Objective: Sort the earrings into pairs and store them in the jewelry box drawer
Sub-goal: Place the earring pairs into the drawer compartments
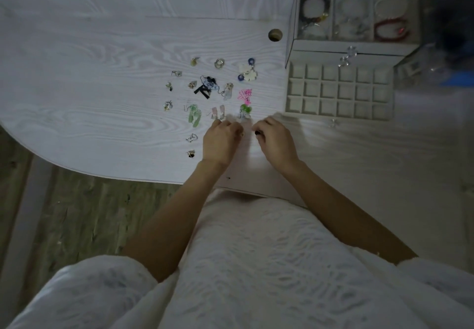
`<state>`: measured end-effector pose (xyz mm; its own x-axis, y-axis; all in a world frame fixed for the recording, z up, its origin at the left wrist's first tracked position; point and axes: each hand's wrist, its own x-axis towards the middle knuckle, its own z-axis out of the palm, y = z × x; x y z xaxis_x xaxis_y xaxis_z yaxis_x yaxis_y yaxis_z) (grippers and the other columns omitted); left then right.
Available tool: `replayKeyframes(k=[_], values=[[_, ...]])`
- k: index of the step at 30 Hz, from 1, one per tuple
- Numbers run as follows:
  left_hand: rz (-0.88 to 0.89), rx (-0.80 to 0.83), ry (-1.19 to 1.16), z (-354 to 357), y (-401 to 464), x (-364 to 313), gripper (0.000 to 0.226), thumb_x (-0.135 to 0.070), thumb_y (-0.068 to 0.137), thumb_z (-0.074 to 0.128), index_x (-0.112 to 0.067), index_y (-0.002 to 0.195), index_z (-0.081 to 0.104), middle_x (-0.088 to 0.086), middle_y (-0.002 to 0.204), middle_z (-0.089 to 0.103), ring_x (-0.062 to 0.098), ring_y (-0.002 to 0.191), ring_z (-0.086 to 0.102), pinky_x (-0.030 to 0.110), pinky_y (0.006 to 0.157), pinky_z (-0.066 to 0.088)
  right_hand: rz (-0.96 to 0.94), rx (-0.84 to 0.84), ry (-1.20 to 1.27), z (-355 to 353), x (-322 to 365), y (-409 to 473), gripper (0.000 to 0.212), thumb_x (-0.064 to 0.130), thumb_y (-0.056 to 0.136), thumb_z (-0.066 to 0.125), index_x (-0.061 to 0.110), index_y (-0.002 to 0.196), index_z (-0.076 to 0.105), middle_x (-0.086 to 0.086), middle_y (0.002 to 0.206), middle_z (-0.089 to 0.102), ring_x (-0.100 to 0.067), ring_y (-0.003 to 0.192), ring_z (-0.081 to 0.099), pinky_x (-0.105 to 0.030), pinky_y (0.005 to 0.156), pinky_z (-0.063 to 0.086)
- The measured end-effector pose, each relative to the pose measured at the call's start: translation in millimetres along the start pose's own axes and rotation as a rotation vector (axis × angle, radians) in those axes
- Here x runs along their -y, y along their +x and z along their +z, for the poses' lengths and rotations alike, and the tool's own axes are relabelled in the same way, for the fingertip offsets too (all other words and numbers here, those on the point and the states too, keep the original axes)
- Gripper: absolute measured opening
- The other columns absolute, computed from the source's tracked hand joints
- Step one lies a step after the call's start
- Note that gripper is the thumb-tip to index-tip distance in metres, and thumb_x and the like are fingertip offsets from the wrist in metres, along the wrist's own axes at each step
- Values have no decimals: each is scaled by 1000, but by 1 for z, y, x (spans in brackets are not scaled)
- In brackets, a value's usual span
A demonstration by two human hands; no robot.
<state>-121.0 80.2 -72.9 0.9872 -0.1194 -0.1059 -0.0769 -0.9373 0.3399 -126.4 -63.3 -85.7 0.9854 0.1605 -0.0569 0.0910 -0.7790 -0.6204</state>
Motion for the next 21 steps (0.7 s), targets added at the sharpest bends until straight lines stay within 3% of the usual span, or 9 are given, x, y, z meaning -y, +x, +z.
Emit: replayKeyframes(k=[5, 9, 11, 16, 21], values=[[-16, -1, 8, 3, 1, -11, 9, -14, 81, 64, -6, 80, 69, 16, 77, 65, 33, 85, 55, 37, 63, 43, 30, 18, 63, -1, 1, 0, 10, 3, 81, 61, 6, 90, 65, -12, 90, 63, -25, 82, 59, -35, 72, 48], [7, -15, 24, 6, 1, -14, 11, -4, 64, 73, -7, 66, 62, 15, 60, 60, 34, 63, 56, 32, 55, 41, 140, 40, 217, -2, -1, -2, 11, 3, 78, 65, 11, 85, 69, -6, 83, 70, -18, 78, 63, -31, 73, 51], [8, -18, -8, 7, 2, -15, 8, -8, 70, 70, -7, 71, 63, 16, 64, 62, 34, 65, 56, 33, 58, 37, 166, 63, 272, -5, -4, -2, 12, 4, 77, 67, 12, 85, 70, -4, 83, 71, -16, 77, 64, -32, 75, 53], [23, -40, -279, 4, 2, -25, 5, -16, 82, 65, -13, 85, 62, 4, 80, 68, 22, 75, 59, 31, 64, 43, 205, 28, 345, -30, -19, 4, 13, 7, 82, 65, 13, 93, 69, -2, 89, 72, -12, 78, 63, -26, 75, 51], [68, -73, -520, -1, 29, -59, 3, -16, 83, 66, -18, 85, 65, -5, 81, 70, 9, 72, 61, 21, 65, 47, 206, -183, 354, -76, -50, 8, 14, 2, 84, 58, 11, 88, 67, -3, 85, 67, -15, 74, 58, -21, 67, 44]])
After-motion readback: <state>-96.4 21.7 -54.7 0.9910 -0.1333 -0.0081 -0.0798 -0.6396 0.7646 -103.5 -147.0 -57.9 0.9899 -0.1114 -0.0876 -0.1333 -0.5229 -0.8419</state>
